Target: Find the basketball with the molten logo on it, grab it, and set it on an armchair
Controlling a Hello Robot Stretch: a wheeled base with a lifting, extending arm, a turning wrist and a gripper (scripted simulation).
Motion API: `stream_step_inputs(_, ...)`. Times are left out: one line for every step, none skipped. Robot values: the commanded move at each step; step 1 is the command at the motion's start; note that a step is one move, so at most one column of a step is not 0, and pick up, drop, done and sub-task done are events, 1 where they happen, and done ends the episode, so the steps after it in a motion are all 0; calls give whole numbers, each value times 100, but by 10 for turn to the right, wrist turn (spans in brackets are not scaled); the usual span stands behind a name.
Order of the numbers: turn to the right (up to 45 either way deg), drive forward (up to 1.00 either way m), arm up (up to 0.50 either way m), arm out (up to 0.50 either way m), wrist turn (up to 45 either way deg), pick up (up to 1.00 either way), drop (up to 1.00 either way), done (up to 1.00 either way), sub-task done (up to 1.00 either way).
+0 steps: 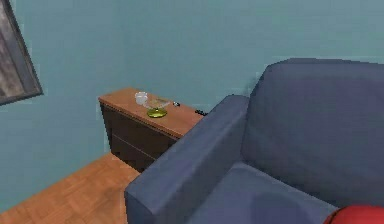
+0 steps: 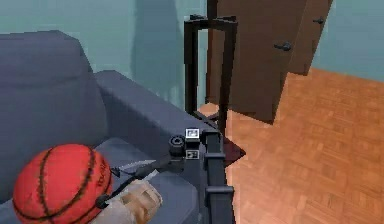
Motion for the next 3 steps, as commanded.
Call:
stream_step_inputs(0, 0, -32, 0, 0, 0, 0, 0, 0)
stream_step_inputs(0, 0, 0, 0, 0, 0, 100, 0, 0)
stream_step_inputs(0, 0, 10, 0, 0, 0, 0, 0, 0)
